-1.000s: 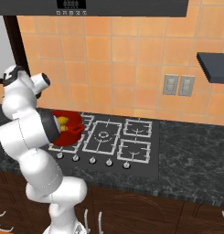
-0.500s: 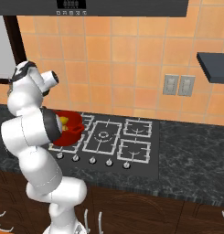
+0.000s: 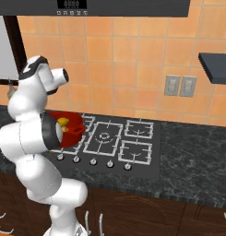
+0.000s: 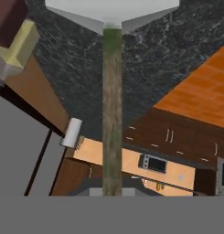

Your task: Put the squash and lemon in the pot. Retrieve the spatula and lightly stir the vegetables in the pot.

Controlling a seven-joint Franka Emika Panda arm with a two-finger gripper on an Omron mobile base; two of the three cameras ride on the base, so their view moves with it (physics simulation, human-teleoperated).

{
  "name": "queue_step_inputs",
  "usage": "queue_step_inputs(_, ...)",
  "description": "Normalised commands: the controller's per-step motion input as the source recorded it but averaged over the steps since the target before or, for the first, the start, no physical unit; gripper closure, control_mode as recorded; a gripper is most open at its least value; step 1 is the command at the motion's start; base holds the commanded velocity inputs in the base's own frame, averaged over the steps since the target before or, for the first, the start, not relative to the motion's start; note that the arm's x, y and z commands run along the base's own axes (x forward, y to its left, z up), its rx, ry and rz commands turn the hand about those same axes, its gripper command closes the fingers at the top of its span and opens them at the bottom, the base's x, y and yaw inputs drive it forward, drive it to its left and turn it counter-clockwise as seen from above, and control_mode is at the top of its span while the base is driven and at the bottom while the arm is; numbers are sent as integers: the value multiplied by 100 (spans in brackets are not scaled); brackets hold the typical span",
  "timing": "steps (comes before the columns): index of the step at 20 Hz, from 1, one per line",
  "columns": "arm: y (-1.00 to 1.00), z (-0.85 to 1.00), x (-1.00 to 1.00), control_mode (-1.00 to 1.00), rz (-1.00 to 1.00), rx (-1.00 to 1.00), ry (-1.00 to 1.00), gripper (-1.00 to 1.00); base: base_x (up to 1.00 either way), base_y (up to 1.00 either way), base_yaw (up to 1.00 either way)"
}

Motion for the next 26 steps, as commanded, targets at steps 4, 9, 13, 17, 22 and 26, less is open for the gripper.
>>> queue_step_inputs(4,-61,9,7,-100,-14,8,9,100,0,0,0)
queue_step_inputs(9,-62,4,13,-100,-10,5,14,100,0,0,0)
queue_step_inputs(13,-38,33,40,-100,-6,6,16,100,0,0,0)
queue_step_inputs(17,-25,59,31,-100,-11,0,23,100,0,0,0)
queue_step_inputs(22,-50,6,22,-100,-12,0,13,100,0,0,0)
queue_step_inputs(26,-53,-10,9,-100,-12,0,8,100,0,0,0)
